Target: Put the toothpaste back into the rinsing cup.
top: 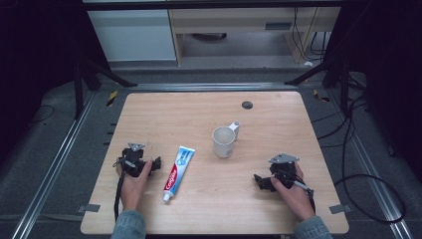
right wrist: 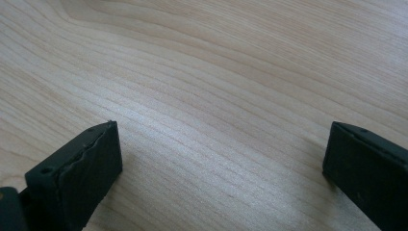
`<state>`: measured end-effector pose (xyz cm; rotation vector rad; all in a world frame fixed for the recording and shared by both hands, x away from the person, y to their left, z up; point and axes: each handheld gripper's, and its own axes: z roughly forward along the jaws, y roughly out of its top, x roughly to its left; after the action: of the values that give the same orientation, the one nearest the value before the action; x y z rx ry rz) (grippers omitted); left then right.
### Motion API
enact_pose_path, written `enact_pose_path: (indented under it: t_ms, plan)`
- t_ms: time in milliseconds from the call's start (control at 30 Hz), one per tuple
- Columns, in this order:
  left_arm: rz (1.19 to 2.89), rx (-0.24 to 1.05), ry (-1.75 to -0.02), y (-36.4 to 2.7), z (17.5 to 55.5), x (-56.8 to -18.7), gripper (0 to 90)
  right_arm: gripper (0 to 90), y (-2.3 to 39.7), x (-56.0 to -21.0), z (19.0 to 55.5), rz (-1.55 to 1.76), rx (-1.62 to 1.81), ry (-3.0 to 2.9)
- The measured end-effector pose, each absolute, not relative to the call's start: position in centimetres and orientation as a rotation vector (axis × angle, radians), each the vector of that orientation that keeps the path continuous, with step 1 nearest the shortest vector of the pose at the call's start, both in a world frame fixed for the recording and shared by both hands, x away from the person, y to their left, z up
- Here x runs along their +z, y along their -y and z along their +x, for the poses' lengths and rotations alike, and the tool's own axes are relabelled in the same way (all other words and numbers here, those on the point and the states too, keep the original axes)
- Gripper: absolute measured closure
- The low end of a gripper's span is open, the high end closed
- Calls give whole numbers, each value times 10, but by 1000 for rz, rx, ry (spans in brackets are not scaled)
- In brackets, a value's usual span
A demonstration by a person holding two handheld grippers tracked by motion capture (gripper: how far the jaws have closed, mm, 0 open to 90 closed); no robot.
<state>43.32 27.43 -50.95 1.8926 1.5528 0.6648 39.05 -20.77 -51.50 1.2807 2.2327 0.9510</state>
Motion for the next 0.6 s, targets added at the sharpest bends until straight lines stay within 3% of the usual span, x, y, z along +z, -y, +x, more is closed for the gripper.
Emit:
enact_pose_path:
  t_ms: [167,267,600]
  plan:
    - [1948,627,-1564,-274,432,-505,0,3,208,-515,390,1281,951,-2233]
    - [1978,601,-1527,-272,428,-494,90,3,208,-515,391,1280,951,-2233]
    - [2058,572,-1488,-258,404,-451,115,3,208,-515,391,1281,952,-2233]
